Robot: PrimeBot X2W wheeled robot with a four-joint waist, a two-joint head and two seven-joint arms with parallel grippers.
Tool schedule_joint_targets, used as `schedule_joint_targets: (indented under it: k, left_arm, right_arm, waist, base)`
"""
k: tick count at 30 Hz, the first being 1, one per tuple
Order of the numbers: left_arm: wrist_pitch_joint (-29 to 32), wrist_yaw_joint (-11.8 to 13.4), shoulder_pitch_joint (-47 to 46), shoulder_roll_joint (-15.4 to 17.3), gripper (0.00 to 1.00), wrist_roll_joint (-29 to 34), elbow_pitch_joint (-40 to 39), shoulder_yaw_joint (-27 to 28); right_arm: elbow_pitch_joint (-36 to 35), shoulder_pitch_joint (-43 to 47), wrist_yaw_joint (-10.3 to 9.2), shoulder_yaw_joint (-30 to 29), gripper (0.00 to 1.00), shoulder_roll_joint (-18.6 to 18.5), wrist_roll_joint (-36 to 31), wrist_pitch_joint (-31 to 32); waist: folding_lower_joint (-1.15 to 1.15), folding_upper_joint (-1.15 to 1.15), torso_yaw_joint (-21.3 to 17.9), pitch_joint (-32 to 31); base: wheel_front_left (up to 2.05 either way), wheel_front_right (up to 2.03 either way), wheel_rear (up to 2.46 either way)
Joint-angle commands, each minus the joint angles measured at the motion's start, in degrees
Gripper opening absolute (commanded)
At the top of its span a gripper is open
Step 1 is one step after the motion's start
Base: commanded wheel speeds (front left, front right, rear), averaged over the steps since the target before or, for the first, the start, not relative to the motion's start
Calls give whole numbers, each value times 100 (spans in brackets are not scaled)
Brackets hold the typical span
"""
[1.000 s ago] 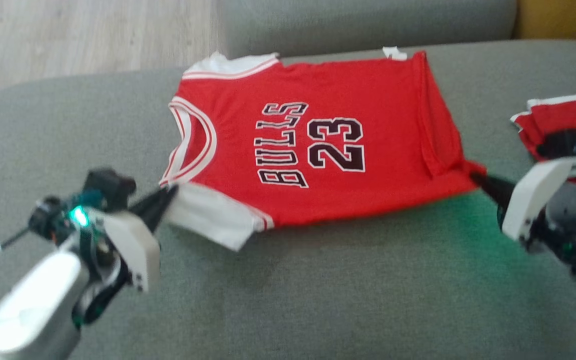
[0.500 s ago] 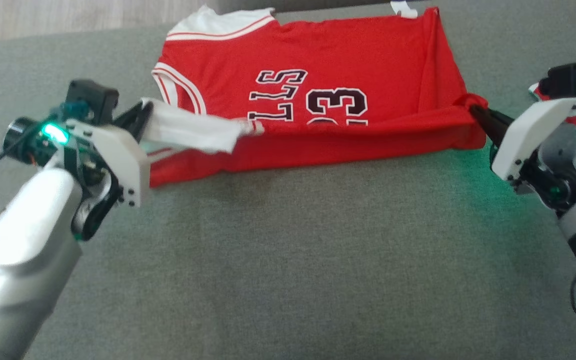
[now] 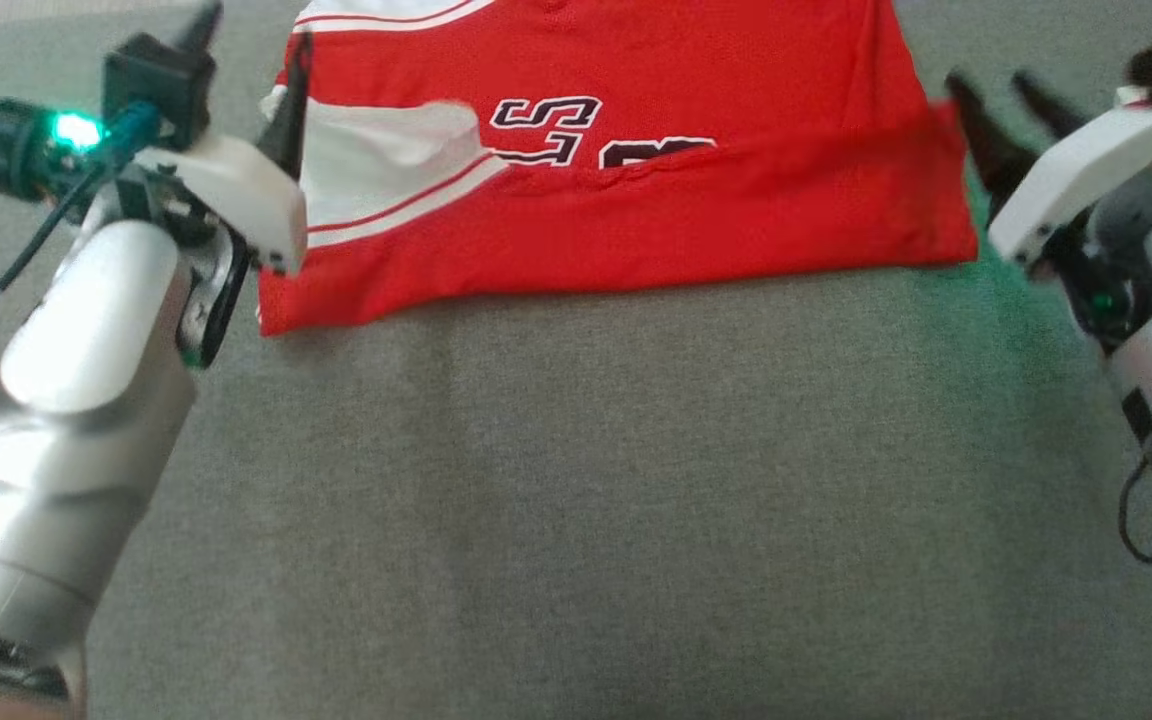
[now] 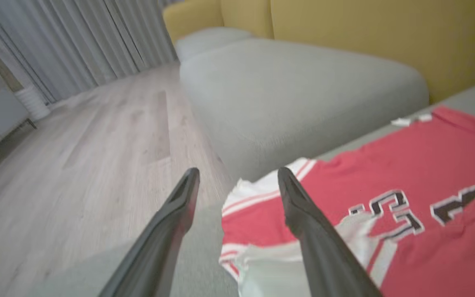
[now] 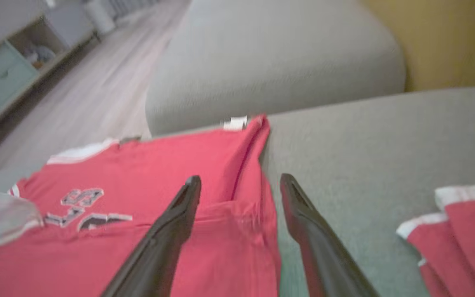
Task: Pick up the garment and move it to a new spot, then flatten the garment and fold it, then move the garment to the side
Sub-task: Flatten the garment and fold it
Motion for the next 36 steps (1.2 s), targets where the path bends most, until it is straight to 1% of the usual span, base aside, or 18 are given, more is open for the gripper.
schedule_joint_targets:
  k: [1, 4, 6, 8, 10, 12, 14, 16, 19, 22, 23, 26, 28, 31, 34, 36]
  left_arm:
    - [-374, 124, -349, 120, 100, 64, -81, 304]
    - [-1178, 317, -347, -96, 100, -11, 29, 521]
    - [-1494, 381, -272, -225, 100, -60, 27, 631]
    - [-1630, 431, -112, -337, 100, -76, -86, 730]
    - [-1673, 508, 129, -417, 100, -32, -329, 856]
    - [-1678, 641, 468, -501, 100, 55, -846, 1150]
    - [-1680, 687, 953, -576, 100, 136, -1308, 1434]
    - [-1681, 752, 1434, -640, 100, 298, -1683, 1680]
    - [-1681, 802, 2138, -761, 100, 587, -2058, 1897]
    - [-1682, 799, 2796, -936, 100, 737, -2241, 2113]
    - [-1682, 799, 2796, -936, 100, 737, -2241, 2113]
    - [-1682, 748, 3317, -1134, 100, 846, -2316, 2314]
    - [-1682, 692, 3556, -1240, 100, 929, -2316, 2424]
    - [-1682, 581, 3702, -1319, 100, 1047, -2228, 2569]
    - [-1682, 486, 3643, -1325, 100, 1173, -2013, 2656]
    - [-1670, 434, 3465, -1288, 100, 1228, -1514, 2680]
  right_arm:
    - [-86, -180, -4, -125, 100, 25, -19, -346]
    - [-15, -212, -4, -350, 100, 142, 24, -1054]
    - [-24, -178, -4, -480, 100, 228, 37, -1522]
    - [-55, -108, -4, -599, 100, 316, -9, -1868]
    - [-91, 3, -4, -785, 100, 404, -149, -2046]
    - [-220, 195, -4, -1086, 100, 511, -360, -2100]
    - [-576, 518, -4, -1740, 100, 674, -707, -2106]
    - [-1018, 1065, -4, -2387, 100, 969, -1121, -2108]
    - [-1739, 1995, -4, -3031, 100, 1427, -1931, -2109]
    - [-2365, 2810, -4, -3423, 100, 1770, -2637, -2110]
    - [-2365, 2810, -4, -3423, 100, 1770, -2637, -2110]
    - [-2775, 3450, -4, -3535, 100, 1931, -3031, -2110]
    - [-2944, 3756, -4, -3574, 100, 1966, -3113, -2110]
    - [-3106, 3995, -4, -3472, 100, 1976, -2971, -2110]
    - [-3167, 4028, -4, -3368, 100, 1978, -2873, -2111]
    - [-3222, 3969, -4, -3280, 100, 1979, -2823, -2111]
  waist:
    - [-1, 0, -2, -13]
    - [-1, 0, 17, -114]
    - [-1, 0, 34, -218]
    - [-1, 0, 40, -342]
    - [-1, 0, 42, -469]
    - [-1, 0, 45, -585]
    - [-1, 0, 26, -693]
    - [-1, 0, 36, -786]
    - [-1, 0, 45, -907]
    - [-1, 0, 28, -1008]
    - [-1, 0, 28, -1008]
    - [-1, 0, 12, -1082]
    - [-1, 0, -5, -1111]
    - [-1, 0, -54, -1098]
    - [-1, 0, -137, -1044]
    - [-1, 0, -218, -947]
  base:
    - [0, 0, 0]
    - [0, 0, 0]
    - [0, 0, 0]
    - [0, 0, 0]
    - [0, 0, 0]
    - [0, 0, 0]
    - [0, 0, 0]
    - [0, 0, 0]
    - [0, 0, 0]
    - [0, 0, 0]
    - [0, 0, 0]
    - [0, 0, 0]
    - [0, 0, 0]
    - [0, 0, 0]
    - [0, 0, 0]
    - [0, 0, 0]
